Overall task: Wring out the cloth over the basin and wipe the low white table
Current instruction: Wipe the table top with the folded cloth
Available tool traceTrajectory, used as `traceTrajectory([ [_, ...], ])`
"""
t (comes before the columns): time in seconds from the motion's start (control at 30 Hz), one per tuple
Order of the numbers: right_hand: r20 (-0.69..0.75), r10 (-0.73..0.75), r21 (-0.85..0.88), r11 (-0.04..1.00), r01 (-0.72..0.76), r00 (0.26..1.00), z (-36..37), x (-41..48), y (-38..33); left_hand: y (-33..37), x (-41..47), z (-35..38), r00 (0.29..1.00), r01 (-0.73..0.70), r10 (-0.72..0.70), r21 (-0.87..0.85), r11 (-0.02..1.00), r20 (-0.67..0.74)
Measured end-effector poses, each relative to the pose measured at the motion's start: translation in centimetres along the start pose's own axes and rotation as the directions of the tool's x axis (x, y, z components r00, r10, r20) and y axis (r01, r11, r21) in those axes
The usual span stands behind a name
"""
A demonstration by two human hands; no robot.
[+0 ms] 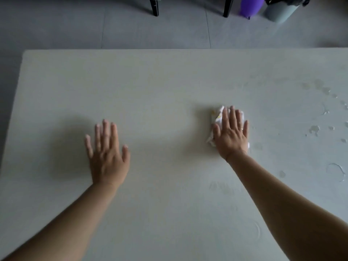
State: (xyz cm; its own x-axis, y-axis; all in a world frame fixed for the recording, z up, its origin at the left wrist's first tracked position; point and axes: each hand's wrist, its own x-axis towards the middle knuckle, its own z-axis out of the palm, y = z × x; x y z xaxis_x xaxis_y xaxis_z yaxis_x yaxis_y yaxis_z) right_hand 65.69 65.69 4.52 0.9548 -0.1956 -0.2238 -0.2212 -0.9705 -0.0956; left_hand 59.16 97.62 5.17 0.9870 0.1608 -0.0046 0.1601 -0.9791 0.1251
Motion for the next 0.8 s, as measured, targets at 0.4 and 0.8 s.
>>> traceTrajectory([
  [0.4, 0.015, -0.379, 0.044, 0.925, 0.379, 0.925, 3.3, -9.9, -6.7, 8.5, -11.8, 2.2, 0.984, -0.105, 0.111, -0.05, 0.993, 0.14],
  [0.8, -0.056, -0.011, 0.14, 0.99, 0.019, 0.998, 3.5, -12.2, -3.9, 9.0, -11.8, 2.2, 0.993, -0.072, 0.077, -0.054, 0.996, 0.094],
])
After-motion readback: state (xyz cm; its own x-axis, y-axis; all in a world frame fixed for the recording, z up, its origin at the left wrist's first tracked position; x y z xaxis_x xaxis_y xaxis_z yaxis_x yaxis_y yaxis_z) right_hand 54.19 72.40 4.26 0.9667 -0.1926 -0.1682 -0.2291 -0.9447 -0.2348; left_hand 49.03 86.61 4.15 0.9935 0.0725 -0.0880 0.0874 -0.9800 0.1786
